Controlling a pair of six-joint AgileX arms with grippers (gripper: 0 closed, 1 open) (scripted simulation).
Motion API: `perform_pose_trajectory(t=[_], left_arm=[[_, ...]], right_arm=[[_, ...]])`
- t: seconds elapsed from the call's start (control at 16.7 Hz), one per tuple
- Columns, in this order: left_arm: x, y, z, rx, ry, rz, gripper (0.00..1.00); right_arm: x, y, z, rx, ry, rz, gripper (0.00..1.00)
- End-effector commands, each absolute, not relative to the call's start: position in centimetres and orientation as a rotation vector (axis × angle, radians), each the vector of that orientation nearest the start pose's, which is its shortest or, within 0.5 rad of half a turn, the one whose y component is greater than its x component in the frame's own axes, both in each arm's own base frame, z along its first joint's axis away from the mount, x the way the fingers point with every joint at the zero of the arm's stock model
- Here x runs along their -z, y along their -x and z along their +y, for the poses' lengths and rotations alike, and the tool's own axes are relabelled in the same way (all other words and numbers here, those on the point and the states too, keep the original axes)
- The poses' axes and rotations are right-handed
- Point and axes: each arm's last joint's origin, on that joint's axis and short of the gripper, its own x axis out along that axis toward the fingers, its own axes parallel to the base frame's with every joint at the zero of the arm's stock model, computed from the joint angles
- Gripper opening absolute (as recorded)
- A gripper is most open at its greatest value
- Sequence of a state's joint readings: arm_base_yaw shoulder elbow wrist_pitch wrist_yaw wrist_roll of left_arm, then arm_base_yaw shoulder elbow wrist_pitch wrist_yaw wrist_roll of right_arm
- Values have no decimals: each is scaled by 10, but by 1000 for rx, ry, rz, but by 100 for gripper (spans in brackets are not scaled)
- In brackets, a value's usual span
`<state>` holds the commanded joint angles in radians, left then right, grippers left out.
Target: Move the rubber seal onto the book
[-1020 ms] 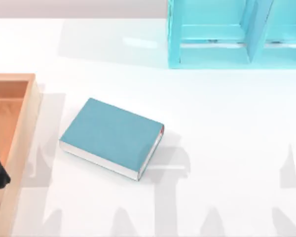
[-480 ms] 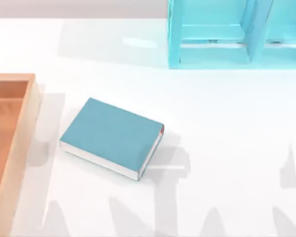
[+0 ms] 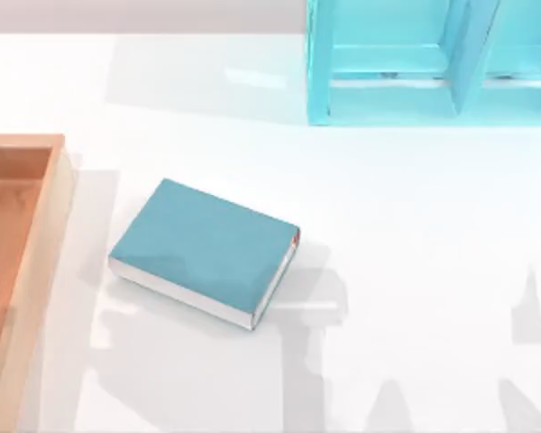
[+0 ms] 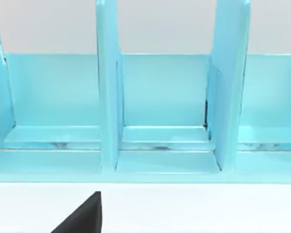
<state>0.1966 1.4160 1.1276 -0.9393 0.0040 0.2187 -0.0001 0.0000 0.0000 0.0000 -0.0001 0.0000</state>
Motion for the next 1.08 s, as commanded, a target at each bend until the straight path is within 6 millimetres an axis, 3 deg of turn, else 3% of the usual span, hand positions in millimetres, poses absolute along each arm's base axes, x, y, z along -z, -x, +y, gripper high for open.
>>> perform_pose_trajectory(t=[0.24,0.42,0.9,1.08], left_arm=[[-244,-311,79,-5,-38,1450,100],[-234,-333,92,11,-21,1540,100],[-230,-340,95,19,-18,1565,100],[-211,-342,96,17,-14,1570,100]], right_arm=[[-160,-106,-1,0,0,0,100],[-160,-106,-1,0,0,0,100],[-160,-106,-1,0,0,0,100],[-160,-106,-1,0,0,0,100]])
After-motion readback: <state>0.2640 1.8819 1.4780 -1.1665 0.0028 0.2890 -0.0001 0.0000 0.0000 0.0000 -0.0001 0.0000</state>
